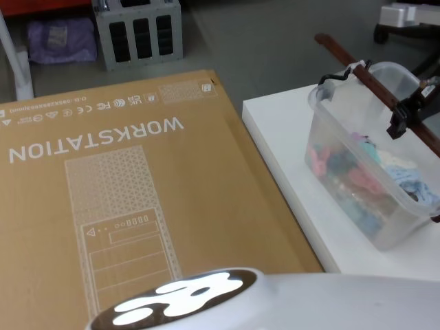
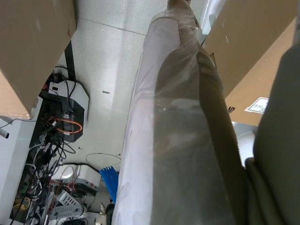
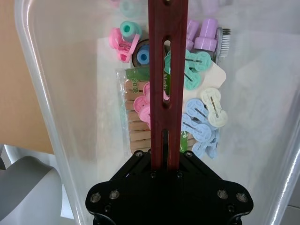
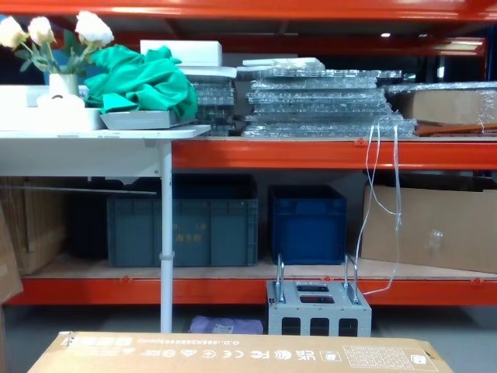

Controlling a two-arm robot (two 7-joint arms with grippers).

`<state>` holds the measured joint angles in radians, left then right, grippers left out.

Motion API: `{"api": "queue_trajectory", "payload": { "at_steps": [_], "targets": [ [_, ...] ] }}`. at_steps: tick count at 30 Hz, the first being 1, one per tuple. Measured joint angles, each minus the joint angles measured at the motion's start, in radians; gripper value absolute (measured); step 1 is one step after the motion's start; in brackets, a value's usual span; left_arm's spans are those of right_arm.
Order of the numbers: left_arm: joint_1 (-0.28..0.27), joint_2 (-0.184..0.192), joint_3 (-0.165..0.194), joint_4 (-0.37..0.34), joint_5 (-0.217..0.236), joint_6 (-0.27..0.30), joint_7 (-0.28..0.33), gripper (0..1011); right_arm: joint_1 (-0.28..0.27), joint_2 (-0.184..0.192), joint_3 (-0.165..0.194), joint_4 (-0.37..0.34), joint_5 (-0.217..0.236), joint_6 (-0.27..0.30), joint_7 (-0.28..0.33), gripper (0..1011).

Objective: Use one hand to grasp the basket and place it at the designated location.

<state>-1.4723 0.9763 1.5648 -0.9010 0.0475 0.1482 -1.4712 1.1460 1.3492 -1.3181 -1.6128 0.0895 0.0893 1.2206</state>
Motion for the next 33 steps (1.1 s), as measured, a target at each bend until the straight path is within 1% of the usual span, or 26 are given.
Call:
{"api": "queue_trajectory", "payload": {
  "at_steps": [33],
  "targets": [
    [0.000, 0.000, 0.000, 0.000, 0.000, 0.000, 0.000, 0, -0.001, -0.001, -0.002, 0.002, 0.001, 0.002, 0.001, 1]
  ]
}}
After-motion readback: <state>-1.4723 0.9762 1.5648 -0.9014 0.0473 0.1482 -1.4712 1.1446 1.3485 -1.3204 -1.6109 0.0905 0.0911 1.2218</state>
